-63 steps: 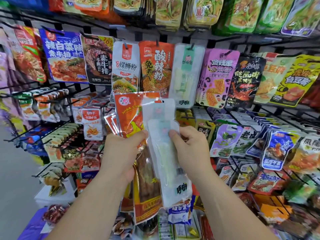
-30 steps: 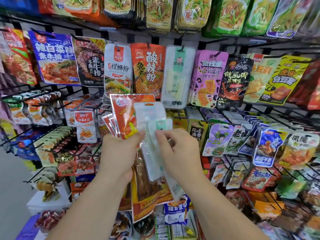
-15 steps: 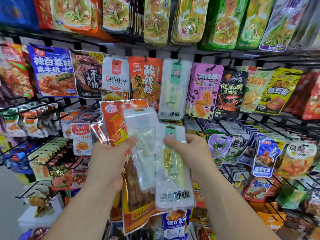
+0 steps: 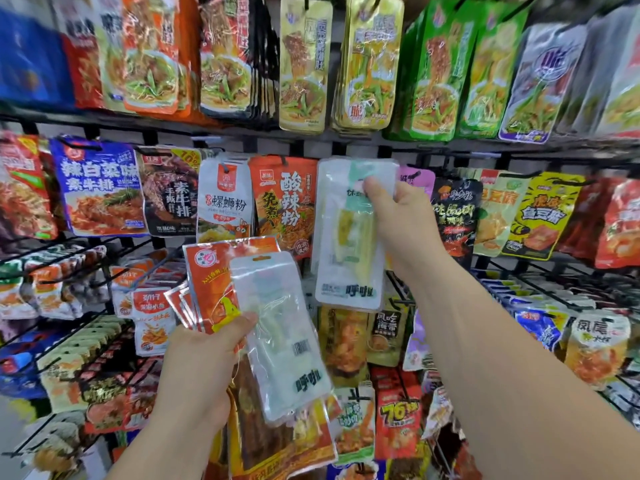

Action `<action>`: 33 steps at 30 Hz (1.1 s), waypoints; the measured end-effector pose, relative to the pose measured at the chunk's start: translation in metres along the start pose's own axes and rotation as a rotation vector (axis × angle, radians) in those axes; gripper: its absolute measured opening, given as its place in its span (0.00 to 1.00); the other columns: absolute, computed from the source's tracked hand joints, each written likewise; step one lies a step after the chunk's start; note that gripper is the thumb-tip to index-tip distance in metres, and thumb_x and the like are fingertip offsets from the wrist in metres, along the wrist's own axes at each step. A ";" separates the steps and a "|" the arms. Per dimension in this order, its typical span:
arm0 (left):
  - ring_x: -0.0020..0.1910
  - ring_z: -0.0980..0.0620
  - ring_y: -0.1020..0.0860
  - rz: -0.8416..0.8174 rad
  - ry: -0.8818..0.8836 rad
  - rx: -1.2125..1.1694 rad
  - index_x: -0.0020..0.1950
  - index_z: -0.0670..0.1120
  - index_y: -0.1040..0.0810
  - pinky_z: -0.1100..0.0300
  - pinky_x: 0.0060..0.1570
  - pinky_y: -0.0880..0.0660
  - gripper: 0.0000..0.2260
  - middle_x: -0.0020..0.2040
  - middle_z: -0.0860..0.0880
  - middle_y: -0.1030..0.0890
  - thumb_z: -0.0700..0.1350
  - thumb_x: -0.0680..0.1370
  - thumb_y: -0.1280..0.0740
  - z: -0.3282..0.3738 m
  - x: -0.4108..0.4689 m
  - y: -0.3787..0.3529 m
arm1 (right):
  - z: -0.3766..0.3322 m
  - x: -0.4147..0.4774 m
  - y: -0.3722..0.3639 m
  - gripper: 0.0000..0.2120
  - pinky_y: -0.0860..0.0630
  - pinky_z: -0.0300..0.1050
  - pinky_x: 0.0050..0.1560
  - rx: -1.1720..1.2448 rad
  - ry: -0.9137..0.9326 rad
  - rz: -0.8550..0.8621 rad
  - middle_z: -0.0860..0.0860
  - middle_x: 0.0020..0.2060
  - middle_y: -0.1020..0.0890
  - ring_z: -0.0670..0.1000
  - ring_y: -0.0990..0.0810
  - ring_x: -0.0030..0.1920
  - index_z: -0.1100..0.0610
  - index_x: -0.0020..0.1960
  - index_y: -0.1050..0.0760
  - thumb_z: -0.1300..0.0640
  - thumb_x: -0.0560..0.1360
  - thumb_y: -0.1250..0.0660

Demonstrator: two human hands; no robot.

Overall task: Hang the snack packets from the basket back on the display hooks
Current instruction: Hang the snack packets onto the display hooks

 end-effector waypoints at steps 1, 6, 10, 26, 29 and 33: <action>0.43 0.43 0.16 0.001 0.000 0.000 0.48 0.41 0.14 0.50 0.49 0.20 0.03 0.42 0.46 0.12 0.36 0.76 0.24 0.000 0.000 0.001 | 0.003 0.007 -0.002 0.31 0.18 0.66 0.45 0.001 -0.009 0.020 0.69 0.43 0.21 0.62 0.23 0.38 0.65 0.52 0.22 0.35 0.74 0.32; 0.43 0.42 0.19 0.015 0.008 0.009 0.41 0.42 0.14 0.38 0.60 0.22 0.04 0.43 0.41 0.14 0.36 0.74 0.22 -0.001 0.005 0.008 | 0.010 0.022 -0.011 0.33 0.33 0.51 0.40 0.017 -0.051 0.039 0.54 0.39 0.28 0.53 0.32 0.37 0.69 0.55 0.24 0.36 0.75 0.31; 0.44 0.42 0.17 0.033 0.001 0.010 0.40 0.42 0.14 0.37 0.61 0.22 0.04 0.43 0.42 0.12 0.36 0.74 0.22 0.002 0.009 0.012 | 0.019 0.026 -0.012 0.22 0.37 0.47 0.38 0.002 -0.100 0.054 0.54 0.34 0.31 0.51 0.34 0.34 0.65 0.47 0.21 0.44 0.79 0.30; 0.47 0.43 0.13 0.028 0.014 0.020 0.48 0.41 0.14 0.43 0.60 0.20 0.03 0.45 0.46 0.11 0.37 0.75 0.23 0.005 0.010 0.006 | 0.016 0.043 -0.012 0.28 0.45 0.47 0.29 -0.522 0.015 0.208 0.49 0.25 0.34 0.50 0.37 0.26 0.54 0.30 0.37 0.41 0.79 0.30; 0.48 0.42 0.13 0.023 0.019 0.009 0.48 0.39 0.14 0.43 0.59 0.20 0.03 0.45 0.46 0.11 0.37 0.75 0.23 0.004 0.010 0.006 | 0.014 0.046 -0.014 0.27 0.44 0.46 0.28 -0.611 0.033 0.207 0.49 0.26 0.31 0.49 0.33 0.27 0.55 0.31 0.35 0.40 0.79 0.31; 0.45 0.46 0.13 0.008 0.009 -0.006 0.50 0.37 0.14 0.51 0.49 0.18 0.05 0.44 0.46 0.11 0.36 0.75 0.24 0.004 0.008 0.004 | 0.015 0.040 -0.013 0.28 0.46 0.48 0.29 -0.715 0.099 0.186 0.50 0.26 0.34 0.50 0.35 0.27 0.55 0.31 0.37 0.38 0.80 0.33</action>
Point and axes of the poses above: each hand's wrist, its own x-axis towards the middle knuckle, its own y-axis out of the back of the hand, z = x × y, the point moved 5 cm from there along x, towards the middle knuckle
